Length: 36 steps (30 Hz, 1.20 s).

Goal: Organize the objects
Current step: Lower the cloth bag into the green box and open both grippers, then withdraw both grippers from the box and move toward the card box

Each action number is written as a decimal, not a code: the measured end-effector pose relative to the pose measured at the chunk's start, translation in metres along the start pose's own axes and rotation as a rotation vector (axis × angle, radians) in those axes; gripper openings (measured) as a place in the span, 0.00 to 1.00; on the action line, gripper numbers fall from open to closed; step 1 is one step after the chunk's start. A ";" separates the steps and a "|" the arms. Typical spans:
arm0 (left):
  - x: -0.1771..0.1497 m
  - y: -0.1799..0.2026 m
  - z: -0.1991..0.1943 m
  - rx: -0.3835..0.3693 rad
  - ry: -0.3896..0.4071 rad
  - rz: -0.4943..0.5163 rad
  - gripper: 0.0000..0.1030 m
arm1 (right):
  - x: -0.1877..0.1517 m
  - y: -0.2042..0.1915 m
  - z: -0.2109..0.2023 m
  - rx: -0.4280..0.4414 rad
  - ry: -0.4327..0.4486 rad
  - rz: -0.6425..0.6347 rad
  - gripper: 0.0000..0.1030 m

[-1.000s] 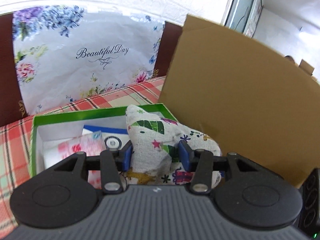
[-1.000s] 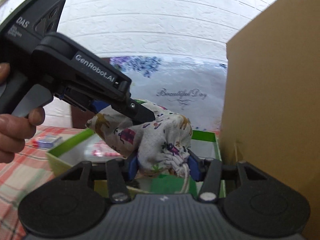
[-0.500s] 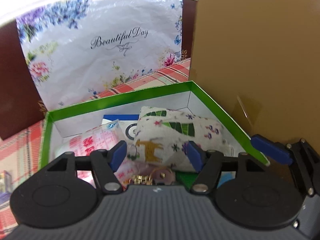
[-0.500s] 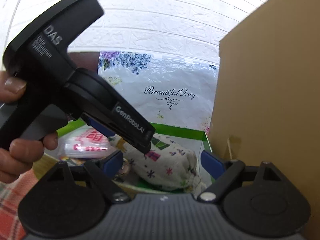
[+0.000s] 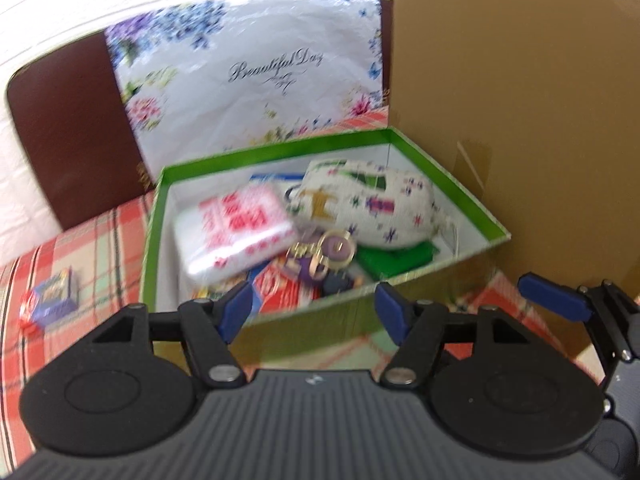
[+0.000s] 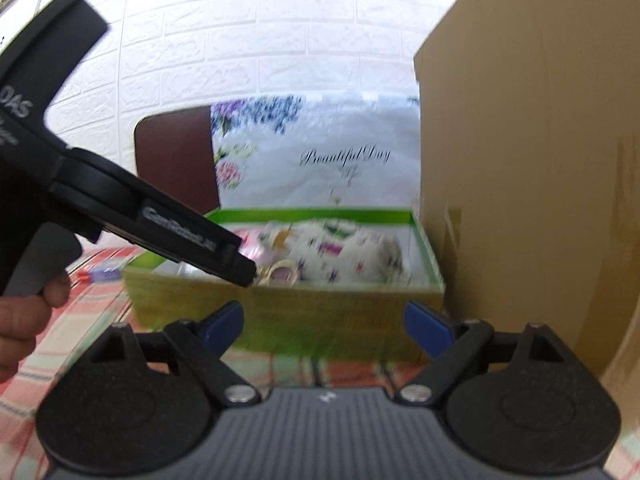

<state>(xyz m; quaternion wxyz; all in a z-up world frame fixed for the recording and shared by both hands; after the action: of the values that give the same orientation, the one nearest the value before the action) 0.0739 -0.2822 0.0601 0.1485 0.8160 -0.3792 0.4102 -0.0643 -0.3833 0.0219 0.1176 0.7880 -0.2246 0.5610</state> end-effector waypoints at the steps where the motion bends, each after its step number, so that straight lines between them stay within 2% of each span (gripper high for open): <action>1: -0.005 -0.002 -0.002 0.004 -0.006 -0.007 0.67 | -0.003 -0.001 -0.002 0.011 -0.017 0.004 0.88; 7: -0.035 -0.023 -0.008 0.049 -0.063 -0.070 0.68 | -0.017 -0.014 -0.001 0.054 -0.124 -0.004 0.88; 17: -0.075 -0.070 -0.011 0.150 -0.126 -0.145 0.68 | -0.026 -0.057 0.010 0.137 -0.207 -0.080 0.85; 23: -0.093 -0.107 -0.017 0.197 -0.135 -0.204 0.68 | -0.029 -0.098 0.017 0.204 -0.241 -0.156 0.85; 31: -0.110 -0.153 -0.029 0.245 -0.113 -0.269 0.77 | -0.034 -0.157 0.030 0.303 -0.277 -0.259 0.85; 36: -0.120 -0.186 -0.035 0.299 -0.108 -0.311 0.77 | -0.035 -0.192 0.039 0.354 -0.282 -0.306 0.85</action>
<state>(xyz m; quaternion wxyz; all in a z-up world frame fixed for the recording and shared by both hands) 0.1475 -0.0788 0.0008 0.0667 0.8984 -0.1908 0.3898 0.0519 -0.2258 -0.0111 0.0289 0.8914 -0.0157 0.4519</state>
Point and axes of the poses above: each gripper's, at about its wrist camera, not at the fingertips, and z roughly the way its jaws point, y to its right, x to its top, the point moved 1 cm from there along z, roughly the way its jaws point
